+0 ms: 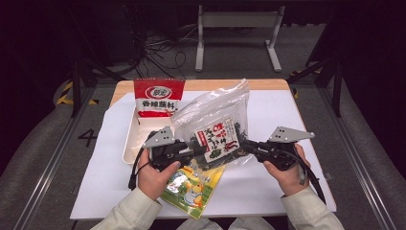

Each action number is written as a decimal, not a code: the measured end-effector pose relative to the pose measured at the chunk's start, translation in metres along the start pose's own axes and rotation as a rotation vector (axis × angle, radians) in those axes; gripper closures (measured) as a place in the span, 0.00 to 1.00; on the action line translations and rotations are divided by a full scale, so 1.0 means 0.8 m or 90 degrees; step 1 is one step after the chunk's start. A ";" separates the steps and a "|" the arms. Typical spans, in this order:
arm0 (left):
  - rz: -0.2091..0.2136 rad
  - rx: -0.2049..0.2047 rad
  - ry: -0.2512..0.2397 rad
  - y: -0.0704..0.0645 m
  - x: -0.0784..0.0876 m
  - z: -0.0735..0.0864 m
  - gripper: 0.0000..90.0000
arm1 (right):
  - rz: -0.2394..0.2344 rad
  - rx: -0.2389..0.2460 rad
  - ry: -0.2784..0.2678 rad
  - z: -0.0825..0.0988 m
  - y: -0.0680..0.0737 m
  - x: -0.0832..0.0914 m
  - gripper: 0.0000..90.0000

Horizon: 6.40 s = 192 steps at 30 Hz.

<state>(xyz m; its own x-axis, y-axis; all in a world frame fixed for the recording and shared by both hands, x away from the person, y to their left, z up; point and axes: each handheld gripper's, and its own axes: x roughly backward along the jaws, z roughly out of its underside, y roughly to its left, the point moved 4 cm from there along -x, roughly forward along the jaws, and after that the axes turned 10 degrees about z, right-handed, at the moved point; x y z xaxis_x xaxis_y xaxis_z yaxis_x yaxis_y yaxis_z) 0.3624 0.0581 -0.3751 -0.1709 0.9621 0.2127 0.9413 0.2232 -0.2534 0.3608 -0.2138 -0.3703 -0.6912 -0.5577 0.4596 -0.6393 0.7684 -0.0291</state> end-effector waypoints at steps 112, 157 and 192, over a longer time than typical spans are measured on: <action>-0.247 -0.018 0.167 0.136 0.180 0.023 0.80 | 0.072 -0.030 0.034 0.031 -0.071 0.014 0.63; -0.320 0.041 0.186 0.033 0.194 0.030 0.19 | -0.004 -0.051 0.073 0.031 -0.051 -0.013 0.55; -0.243 0.049 0.235 -0.009 0.176 0.066 0.32 | -0.124 -0.076 0.227 0.063 0.019 -0.130 0.49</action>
<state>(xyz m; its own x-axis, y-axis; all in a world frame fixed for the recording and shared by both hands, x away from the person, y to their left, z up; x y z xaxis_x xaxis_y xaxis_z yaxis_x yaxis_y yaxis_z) 0.3162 0.2001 -0.3930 -0.3700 0.6942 0.6174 0.8061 0.5702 -0.1581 0.4058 -0.1599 -0.4631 -0.3884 -0.5688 0.7250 -0.6882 0.7023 0.1822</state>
